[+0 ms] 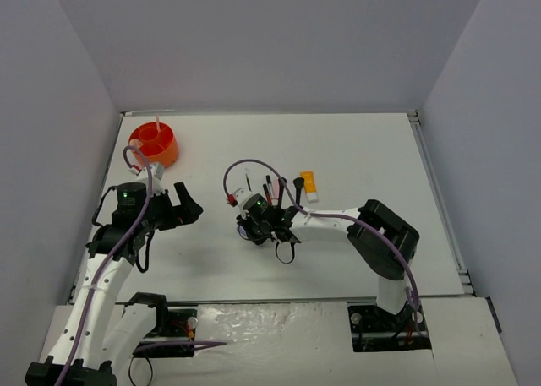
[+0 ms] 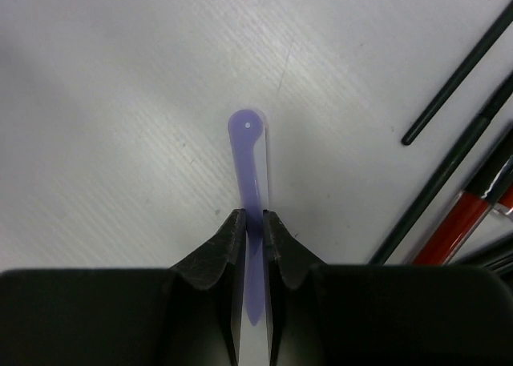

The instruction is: Organize the makeup

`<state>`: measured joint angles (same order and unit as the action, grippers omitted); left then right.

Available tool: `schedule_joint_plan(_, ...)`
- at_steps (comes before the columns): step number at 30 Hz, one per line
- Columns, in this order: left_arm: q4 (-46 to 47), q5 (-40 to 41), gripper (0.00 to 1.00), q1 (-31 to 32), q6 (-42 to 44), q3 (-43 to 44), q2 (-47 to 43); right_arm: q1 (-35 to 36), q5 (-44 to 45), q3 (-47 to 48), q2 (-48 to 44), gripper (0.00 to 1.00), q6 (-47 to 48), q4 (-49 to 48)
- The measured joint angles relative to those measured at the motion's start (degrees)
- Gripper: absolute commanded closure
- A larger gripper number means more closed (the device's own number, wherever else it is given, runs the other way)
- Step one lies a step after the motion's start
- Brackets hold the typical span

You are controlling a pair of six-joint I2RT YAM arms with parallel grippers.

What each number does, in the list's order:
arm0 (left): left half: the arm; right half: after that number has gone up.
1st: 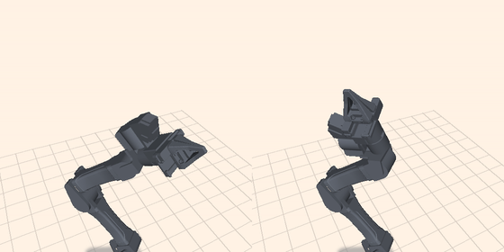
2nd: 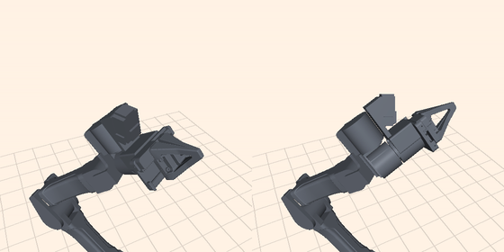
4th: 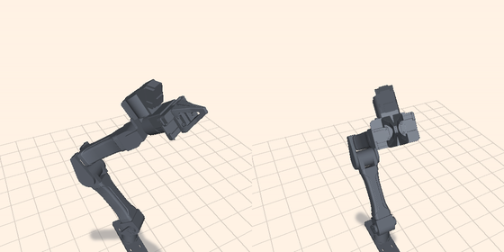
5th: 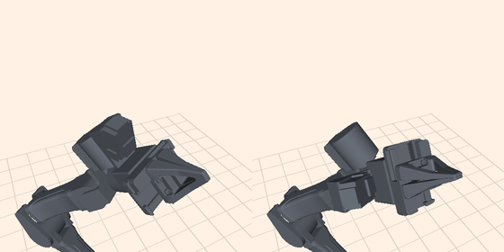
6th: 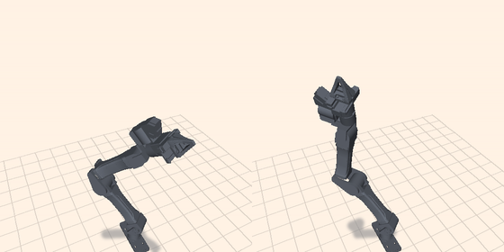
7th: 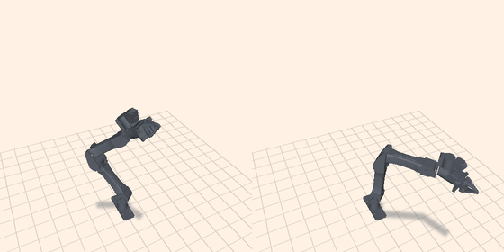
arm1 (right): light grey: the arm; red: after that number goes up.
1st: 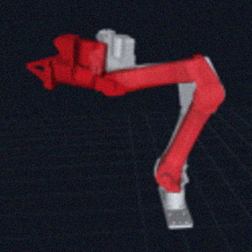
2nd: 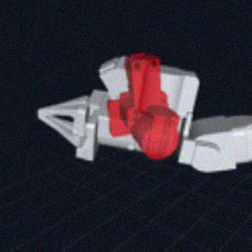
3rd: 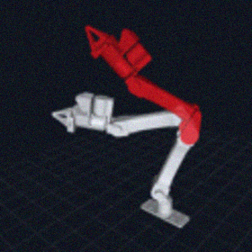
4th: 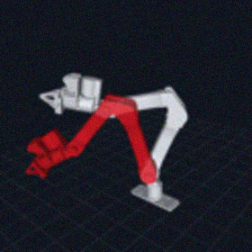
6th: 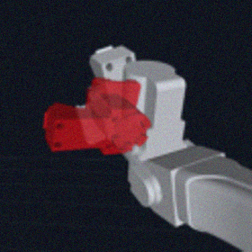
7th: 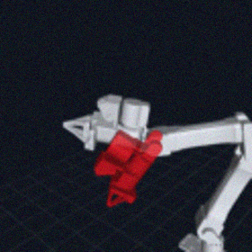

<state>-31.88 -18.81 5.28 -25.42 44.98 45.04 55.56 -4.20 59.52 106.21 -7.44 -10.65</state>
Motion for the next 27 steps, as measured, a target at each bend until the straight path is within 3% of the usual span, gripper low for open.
schedule_joint_plan(5,3.38,-4.64,0.06,0.28,-5.34,-2.88,0.69,0.8,-1.24,-4.43,-4.95,1.0,-0.06,-2.13)
schedule_joint_plan(10,7.67,-7.45,0.07,2.31,-11.24,-3.38,1.54,0.8,-1.66,-10.44,-15.35,1.0,-0.24,-10.31)
schedule_joint_plan(15,12.86,-8.16,0.09,7.09,-15.93,-3.33,2.94,0.8,-1.8,-13.23,-21.77,1.0,-0.24,-18.9)
schedule_joint_plan(21,17.3,-6.24,0.13,14.52,-19.35,-2.3,6.8,0.8,-1.82,-14.87,-23.16,1.0,-0.22,-23.71)
schedule_joint_plan(27,20.8,-2.44,0.32,19.87,-20.96,0.67,12.08,0.8,-1.64,-15.13,-24.58,1.0,0.06,-25.03)
